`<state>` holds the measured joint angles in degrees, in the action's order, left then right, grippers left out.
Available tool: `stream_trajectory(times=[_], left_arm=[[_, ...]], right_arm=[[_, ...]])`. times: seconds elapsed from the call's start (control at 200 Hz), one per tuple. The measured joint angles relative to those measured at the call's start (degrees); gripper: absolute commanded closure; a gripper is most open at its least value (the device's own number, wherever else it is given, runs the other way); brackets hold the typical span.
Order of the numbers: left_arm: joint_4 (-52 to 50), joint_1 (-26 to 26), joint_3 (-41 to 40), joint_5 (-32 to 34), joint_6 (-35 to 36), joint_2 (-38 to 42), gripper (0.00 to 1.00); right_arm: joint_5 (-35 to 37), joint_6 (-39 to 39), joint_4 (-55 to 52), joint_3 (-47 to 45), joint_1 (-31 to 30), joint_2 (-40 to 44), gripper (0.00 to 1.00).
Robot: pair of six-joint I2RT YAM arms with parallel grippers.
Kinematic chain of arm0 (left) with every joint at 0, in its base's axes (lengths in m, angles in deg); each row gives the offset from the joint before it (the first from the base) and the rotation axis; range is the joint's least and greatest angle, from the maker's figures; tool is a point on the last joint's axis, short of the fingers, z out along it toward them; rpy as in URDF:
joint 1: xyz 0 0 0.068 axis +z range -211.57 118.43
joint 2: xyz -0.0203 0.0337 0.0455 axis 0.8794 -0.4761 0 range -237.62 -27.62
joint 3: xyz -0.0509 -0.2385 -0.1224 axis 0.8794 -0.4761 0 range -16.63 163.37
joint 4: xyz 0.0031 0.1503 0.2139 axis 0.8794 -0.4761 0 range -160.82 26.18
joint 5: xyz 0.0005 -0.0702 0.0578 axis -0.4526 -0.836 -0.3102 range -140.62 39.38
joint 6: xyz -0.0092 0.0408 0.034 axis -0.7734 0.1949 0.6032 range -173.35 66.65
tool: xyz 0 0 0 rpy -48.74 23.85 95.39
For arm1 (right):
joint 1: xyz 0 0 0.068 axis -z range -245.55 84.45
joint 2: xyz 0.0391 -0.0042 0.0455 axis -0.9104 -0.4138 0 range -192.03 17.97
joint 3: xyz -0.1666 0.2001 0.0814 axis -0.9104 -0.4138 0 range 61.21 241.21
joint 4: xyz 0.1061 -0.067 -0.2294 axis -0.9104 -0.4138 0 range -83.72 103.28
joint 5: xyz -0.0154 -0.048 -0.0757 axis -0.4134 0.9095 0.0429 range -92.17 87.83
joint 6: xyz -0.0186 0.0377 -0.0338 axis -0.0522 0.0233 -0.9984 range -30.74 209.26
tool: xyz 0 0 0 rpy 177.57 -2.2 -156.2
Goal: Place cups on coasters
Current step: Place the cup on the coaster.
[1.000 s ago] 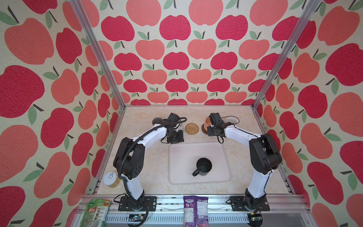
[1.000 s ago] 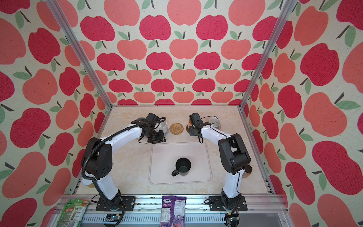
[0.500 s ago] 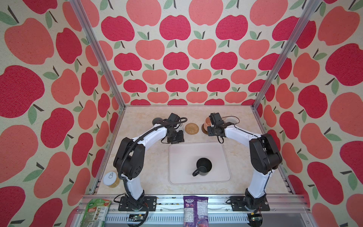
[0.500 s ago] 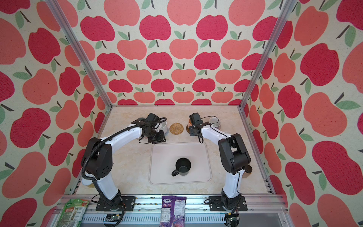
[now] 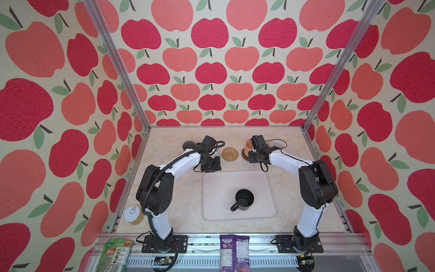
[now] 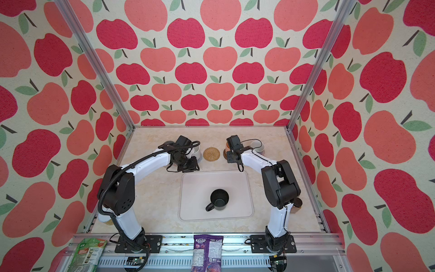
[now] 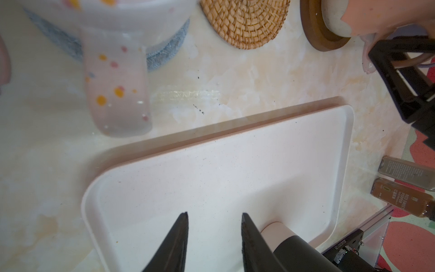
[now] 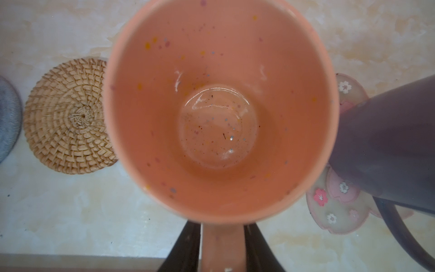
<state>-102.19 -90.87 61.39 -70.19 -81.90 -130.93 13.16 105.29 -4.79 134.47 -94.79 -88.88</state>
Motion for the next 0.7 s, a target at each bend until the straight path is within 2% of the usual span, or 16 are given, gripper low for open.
stream_trajectory(times=[0.41,0.7], left_arm=[[-0.79,-0.79,0.00,0.09,0.46,0.00,0.60],[-2.82,-2.25,-0.90,1.36,4.59,2.10,0.59]], right_arm=[[0.00,0.17,-1.11,0.00,0.00,0.66,0.61],[0.04,0.17,-1.92,-2.36,0.00,7.26,0.58]])
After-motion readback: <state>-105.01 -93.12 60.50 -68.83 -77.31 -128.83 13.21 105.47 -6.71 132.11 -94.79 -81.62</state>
